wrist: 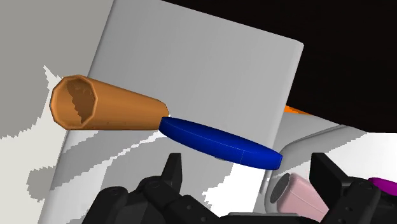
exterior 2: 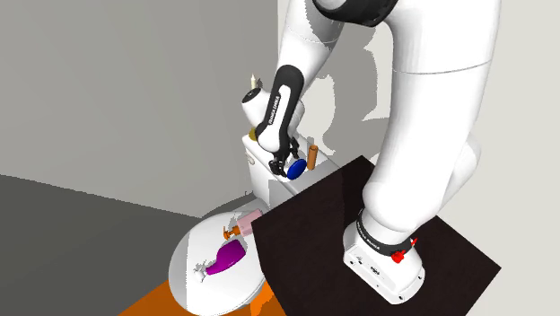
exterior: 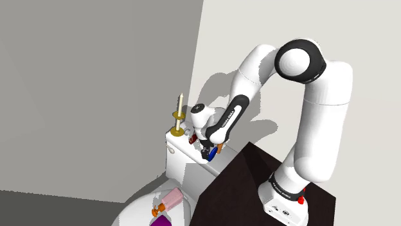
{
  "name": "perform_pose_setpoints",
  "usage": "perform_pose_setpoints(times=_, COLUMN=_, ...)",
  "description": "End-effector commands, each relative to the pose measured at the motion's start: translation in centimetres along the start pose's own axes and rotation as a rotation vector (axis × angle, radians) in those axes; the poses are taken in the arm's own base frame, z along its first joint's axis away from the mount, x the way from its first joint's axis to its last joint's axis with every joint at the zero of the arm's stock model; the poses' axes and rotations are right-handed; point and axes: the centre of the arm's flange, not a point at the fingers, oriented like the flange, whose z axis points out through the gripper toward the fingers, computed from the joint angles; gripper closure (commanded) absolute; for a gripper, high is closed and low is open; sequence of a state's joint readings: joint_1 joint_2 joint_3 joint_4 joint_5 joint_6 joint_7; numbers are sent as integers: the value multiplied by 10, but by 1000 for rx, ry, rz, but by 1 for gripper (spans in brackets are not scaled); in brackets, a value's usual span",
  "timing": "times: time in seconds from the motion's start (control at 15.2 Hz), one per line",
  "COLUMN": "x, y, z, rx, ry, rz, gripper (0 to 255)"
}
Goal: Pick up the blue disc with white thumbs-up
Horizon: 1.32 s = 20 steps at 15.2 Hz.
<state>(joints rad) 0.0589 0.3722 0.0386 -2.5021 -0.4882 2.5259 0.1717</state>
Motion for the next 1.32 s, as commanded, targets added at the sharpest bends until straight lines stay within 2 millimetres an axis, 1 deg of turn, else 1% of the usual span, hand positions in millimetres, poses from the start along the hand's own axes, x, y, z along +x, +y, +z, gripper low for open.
perform_pose_setpoints(times=0.0, x=4, y=-1, z=9, rx=0, ry=0, rz=0, gripper=0)
perform_pose_setpoints(times=0.13, x=5, y=-2, z=12, rx=0, ry=0, rz=0, gripper=0)
perform_pose_setpoints(times=0.2, x=4, y=-2, z=13, rx=0, ry=0, rz=0, gripper=255)
perform_pose_setpoints(times=0.79, x=5, y=-2, z=12, rx=0, ry=0, rz=0, gripper=255)
perform_pose_setpoints(times=1.25, x=-8, y=5, z=-22, rx=0, ry=0, rz=0, gripper=255)
